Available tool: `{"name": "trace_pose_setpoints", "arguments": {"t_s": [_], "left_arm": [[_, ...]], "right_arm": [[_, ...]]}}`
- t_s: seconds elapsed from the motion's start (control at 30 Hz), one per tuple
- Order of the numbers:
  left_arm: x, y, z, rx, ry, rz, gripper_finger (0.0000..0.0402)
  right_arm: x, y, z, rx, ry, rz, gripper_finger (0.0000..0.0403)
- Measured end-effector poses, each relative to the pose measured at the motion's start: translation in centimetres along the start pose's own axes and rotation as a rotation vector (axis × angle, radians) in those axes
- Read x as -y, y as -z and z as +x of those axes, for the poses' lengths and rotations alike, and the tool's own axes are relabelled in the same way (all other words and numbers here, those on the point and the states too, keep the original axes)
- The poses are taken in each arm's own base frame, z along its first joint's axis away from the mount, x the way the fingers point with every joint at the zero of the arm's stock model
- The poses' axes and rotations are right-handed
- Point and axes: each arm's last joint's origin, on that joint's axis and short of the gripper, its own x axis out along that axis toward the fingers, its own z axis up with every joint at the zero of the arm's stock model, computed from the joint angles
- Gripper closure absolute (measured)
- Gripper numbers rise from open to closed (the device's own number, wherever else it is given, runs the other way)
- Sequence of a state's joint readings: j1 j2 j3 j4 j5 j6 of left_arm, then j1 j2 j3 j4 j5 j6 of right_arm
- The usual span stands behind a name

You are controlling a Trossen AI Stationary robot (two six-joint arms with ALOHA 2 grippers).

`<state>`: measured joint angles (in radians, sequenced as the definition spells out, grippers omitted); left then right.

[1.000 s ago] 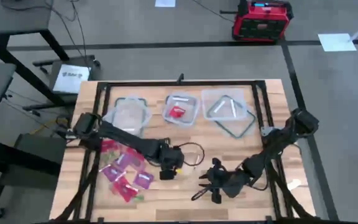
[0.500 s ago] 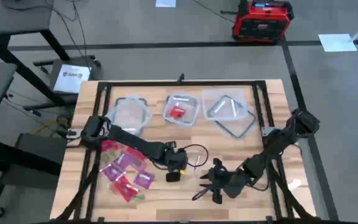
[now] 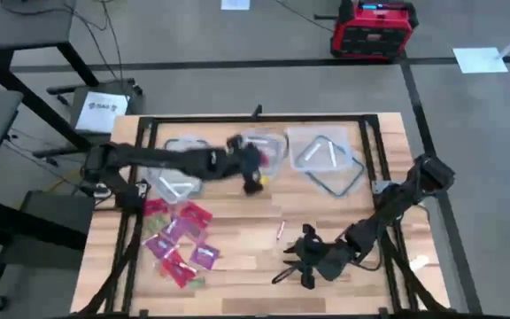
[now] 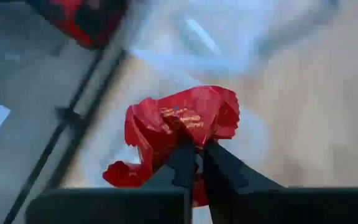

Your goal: Sort candy

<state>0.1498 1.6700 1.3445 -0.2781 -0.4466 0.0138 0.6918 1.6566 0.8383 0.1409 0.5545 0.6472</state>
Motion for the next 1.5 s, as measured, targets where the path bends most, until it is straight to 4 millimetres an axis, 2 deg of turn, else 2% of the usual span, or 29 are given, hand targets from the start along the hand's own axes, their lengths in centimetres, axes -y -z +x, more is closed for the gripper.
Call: {"name": "trace_pose_setpoints", "arguments": {"t_s": [0.13, 0.3, 0.43, 0.53, 0.63, 0.83, 0.97, 1.1, 1.3, 1.4, 1.5], "left_arm": [[-2.7, 1.4, 3.0, -0.084, 0.043, -0.085, 0.0365], [-5.5, 2.2, 4.1, -0.153, 0.165, -0.223, 0.0306], [-5.7, 3.0, 4.1, -0.234, 0.278, -0.236, 0.0265], [-5.0, 3.6, 3.2, -0.332, 0.35, -0.25, 0.0255], [-2.9, 4.7, 2.0, -0.497, 0.453, -0.248, 0.0255], [4.5, 7.0, -2.2, -0.78, 0.571, -0.129, 0.0259], [10.1, 8.6, -6.1, -0.824, 0.642, -0.007, 0.026], [14.2, 11.0, -9.9, -0.788, 0.598, 0.139, 0.026], [17.5, 14.7, -14.0, -0.704, 0.605, 0.364, 0.026], [18.2, 16.0, -14.7, -0.665, 0.609, 0.419, 0.026], [18.1, 16.9, -14.7, -0.658, 0.593, 0.447, 0.026]], "right_arm": [[0.0, 0.0, 0.0, 0.002, -0.002, 0.002, 0.0271], [0.0, 0.1, 0.0, -0.005, 0.003, -0.004, 0.0271], [0.1, 0.0, 0.0, -0.005, 0.003, -0.003, 0.0271], [0.1, 0.0, 0.0, -0.006, 0.004, -0.004, 0.0271], [0.1, 0.0, 0.0, -0.006, 0.004, -0.004, 0.0271], [0.2, -0.1, 0.1, -0.003, 0.008, 0.0, 0.0271], [0.2, -0.1, 0.1, 0.0, 0.003, 0.003, 0.0271], [0.1, -0.1, 0.1, 0.001, 0.002, 0.004, 0.0271], [0.1, -0.1, 0.1, 0.001, 0.001, 0.005, 0.0271], [0.1, -0.1, 0.1, 0.002, 0.0, 0.006, 0.0271], [0.1, -0.2, 0.1, 0.005, -0.003, 0.009, 0.0271]]}}
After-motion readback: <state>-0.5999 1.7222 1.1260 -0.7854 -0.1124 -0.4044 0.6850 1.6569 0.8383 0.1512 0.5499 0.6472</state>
